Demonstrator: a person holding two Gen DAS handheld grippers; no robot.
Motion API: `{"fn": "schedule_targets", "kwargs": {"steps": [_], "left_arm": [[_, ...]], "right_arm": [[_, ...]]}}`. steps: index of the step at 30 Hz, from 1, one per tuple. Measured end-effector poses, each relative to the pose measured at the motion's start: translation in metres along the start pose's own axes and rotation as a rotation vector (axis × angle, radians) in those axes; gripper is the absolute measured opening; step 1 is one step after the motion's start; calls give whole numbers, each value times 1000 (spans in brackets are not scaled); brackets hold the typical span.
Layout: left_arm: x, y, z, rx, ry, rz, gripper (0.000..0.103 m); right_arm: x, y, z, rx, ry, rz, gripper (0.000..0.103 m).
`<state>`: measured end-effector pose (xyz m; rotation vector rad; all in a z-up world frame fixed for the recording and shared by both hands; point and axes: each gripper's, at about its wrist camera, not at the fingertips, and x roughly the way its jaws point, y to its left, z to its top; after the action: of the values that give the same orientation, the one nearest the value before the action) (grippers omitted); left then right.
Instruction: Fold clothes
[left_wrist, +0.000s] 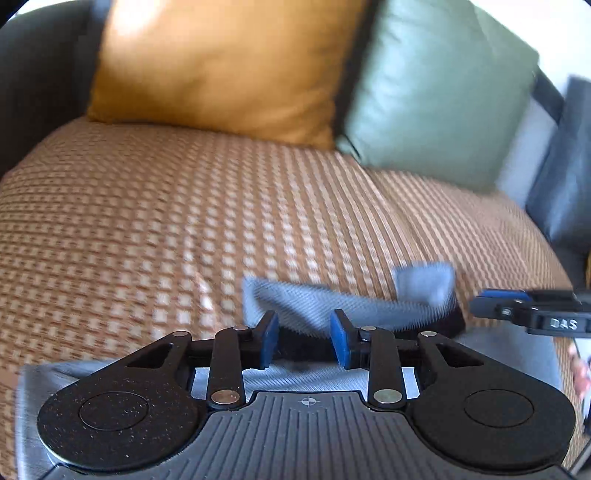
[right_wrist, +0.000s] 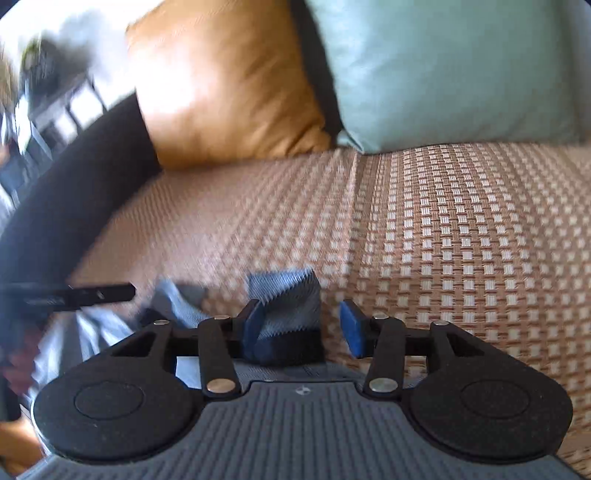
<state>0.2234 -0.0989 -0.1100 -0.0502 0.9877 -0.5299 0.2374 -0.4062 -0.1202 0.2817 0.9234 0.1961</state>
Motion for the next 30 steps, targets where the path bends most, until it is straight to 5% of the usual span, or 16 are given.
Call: {"fn": "schedule_targets", "kwargs": {"steps": [1, 2, 4, 8, 12, 18, 21, 25, 27, 30], "left_arm": [[6, -2, -2, 7, 14, -1, 47], [13, -6, -4, 9, 18, 19, 47], [29, -8, -5, 0, 3, 72, 47], [39, 4, 8, -94, -55, 156, 54], [0, 20, 15, -185, -109, 121, 55], [-94, 1, -54, -33, -128, 29, 68], [-130, 0, -109, -59, -159, 127, 68], [-180, 25, -174, -261, -261, 253, 80], [-191, 38, -197, -328, -266, 341, 81], [-198, 51, -219, -364, -251, 378, 81]], "right_arm": [[7, 2, 0, -14, 21, 1, 33], [15, 3, 0, -24, 44, 2, 8], [32, 6, 0, -43, 90, 6, 3], [46, -18, 11, 147, -6, -14, 3], [21, -45, 16, 266, -89, -72, 8], [-86, -46, -59, 280, -238, 73, 39], [-125, -36, -114, 310, -248, 93, 41], [-157, -21, -172, 304, -276, -7, 51], [-170, -14, -197, 299, -296, -75, 56], [-173, -14, -222, 343, -313, -171, 63]]}}
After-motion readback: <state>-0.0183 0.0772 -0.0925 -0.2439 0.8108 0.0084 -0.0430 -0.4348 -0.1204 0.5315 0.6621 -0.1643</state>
